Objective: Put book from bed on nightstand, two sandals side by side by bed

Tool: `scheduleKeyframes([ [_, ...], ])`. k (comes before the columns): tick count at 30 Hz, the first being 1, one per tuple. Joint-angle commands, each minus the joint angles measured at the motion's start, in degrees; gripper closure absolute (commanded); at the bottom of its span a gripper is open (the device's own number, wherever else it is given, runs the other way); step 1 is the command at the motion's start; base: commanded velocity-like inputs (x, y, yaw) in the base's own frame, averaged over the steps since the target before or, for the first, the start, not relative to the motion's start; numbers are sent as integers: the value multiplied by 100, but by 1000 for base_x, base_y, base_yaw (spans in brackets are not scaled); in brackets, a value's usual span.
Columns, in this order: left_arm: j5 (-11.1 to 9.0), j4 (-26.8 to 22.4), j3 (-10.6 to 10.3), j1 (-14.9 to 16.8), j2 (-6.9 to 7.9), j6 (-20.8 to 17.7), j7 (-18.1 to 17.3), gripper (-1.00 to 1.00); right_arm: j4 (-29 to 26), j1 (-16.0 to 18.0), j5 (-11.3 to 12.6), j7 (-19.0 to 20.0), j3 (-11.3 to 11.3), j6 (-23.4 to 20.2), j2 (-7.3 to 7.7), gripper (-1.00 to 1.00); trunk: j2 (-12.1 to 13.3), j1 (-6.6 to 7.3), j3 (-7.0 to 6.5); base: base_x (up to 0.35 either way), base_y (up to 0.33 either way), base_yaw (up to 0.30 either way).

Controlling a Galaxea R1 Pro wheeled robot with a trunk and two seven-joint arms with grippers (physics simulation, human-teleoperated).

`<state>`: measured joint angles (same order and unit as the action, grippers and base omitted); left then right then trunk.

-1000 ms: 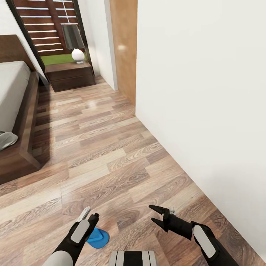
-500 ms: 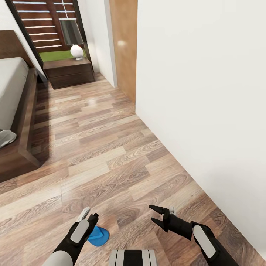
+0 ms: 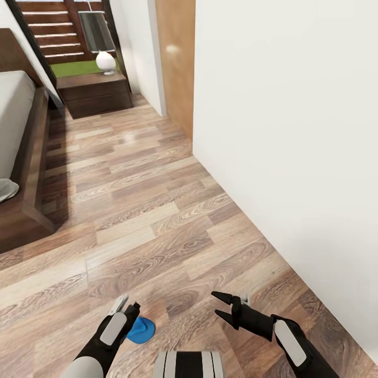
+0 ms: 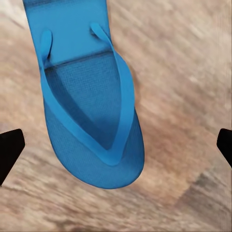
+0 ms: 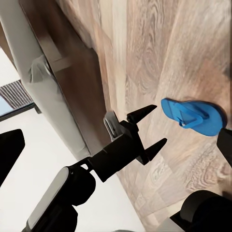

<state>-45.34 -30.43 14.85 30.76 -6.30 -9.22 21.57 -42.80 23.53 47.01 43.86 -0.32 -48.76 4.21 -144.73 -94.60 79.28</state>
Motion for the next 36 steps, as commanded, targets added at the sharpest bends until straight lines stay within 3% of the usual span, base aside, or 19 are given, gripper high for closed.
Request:
scheduleKeyframes([
  [1, -35, -16, 27, 0, -5, -27, 23, -100, 0, 2, 10, 9, -4, -28, 1, -100, -3, -1, 27, 0, 0, 0],
  [5, -36, -16, 22, 0, -4, -27, 23, -100, 0, 2, 10, 9, -4, -28, 1, -100, -9, -12, 115, 0, 0, 0],
  [36, -42, -9, 35, -8, -2, -27, 9, -100, 0, 2, 11, 9, -4, -28, 1, -100, -9, -12, 115, 35, 0, 0],
])
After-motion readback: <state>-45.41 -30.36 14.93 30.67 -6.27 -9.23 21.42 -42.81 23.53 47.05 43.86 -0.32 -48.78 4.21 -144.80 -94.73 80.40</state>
